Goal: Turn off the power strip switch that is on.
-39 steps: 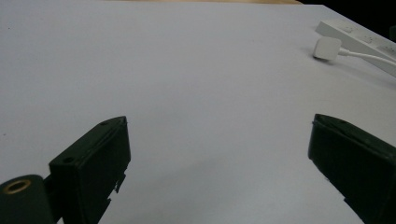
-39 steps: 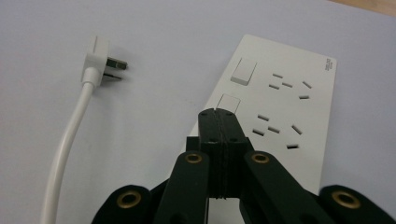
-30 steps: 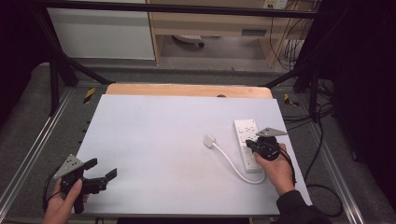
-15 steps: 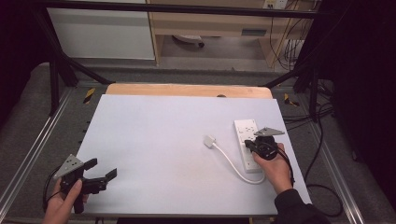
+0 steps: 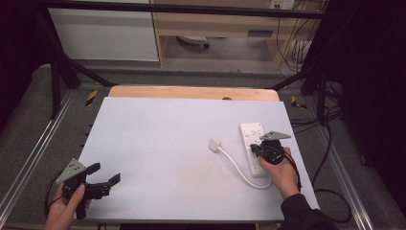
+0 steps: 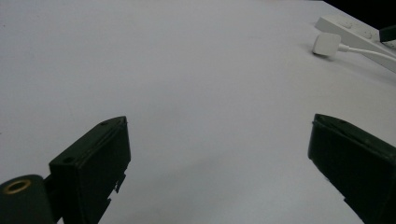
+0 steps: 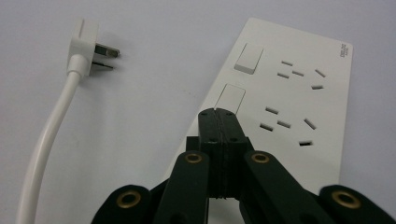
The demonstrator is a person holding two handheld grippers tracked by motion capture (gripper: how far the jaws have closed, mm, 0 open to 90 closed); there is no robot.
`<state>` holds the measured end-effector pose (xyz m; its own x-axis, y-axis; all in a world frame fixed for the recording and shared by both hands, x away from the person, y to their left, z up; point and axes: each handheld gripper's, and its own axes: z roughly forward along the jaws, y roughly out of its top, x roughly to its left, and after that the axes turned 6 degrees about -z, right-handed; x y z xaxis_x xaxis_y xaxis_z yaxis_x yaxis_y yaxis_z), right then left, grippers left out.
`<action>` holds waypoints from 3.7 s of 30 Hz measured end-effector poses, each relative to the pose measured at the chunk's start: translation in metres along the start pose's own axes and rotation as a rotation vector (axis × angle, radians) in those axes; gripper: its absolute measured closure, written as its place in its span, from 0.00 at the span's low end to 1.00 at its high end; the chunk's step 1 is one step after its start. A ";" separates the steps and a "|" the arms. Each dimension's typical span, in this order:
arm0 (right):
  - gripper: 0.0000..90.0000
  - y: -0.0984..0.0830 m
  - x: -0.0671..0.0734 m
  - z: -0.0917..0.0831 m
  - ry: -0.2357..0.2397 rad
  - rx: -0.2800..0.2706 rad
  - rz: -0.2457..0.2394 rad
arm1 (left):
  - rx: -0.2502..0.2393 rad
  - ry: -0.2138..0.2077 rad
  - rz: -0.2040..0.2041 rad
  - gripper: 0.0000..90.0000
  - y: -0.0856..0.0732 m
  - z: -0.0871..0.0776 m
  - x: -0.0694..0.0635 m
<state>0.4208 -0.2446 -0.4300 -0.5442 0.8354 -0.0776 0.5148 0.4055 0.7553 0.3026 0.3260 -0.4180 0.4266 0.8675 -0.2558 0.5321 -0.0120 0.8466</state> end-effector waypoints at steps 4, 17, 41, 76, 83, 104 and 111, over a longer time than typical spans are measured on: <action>1.00 0.000 0.000 0.000 0.000 0.001 -0.002 | 0.001 0.001 0.002 0.06 0.000 0.000 0.000; 1.00 0.000 0.001 0.000 0.002 0.002 -0.001 | 0.002 0.000 0.002 0.06 0.000 0.000 0.000; 1.00 -0.001 0.002 0.001 0.003 -0.008 0.005 | 0.003 -0.003 0.008 0.06 0.000 0.001 -0.001; 1.00 0.000 0.001 0.005 0.004 0.004 0.020 | 0.004 -0.004 0.008 0.06 0.000 0.001 -0.001; 1.00 0.002 0.000 0.003 0.002 -0.016 0.020 | 0.004 -0.003 0.007 0.06 0.000 0.001 -0.001; 0.91 0.008 0.001 -0.003 0.006 -0.048 0.036 | 0.004 -0.006 0.007 0.06 0.000 0.001 -0.001; 0.88 0.010 0.003 -0.003 0.011 -0.053 0.033 | 0.006 -0.005 0.008 0.06 0.000 0.001 -0.001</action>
<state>0.4220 -0.2394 -0.4210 -0.5349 0.8437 -0.0450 0.4973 0.3574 0.7905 0.3027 0.3247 -0.4186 0.4349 0.8647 -0.2511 0.5325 -0.0221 0.8462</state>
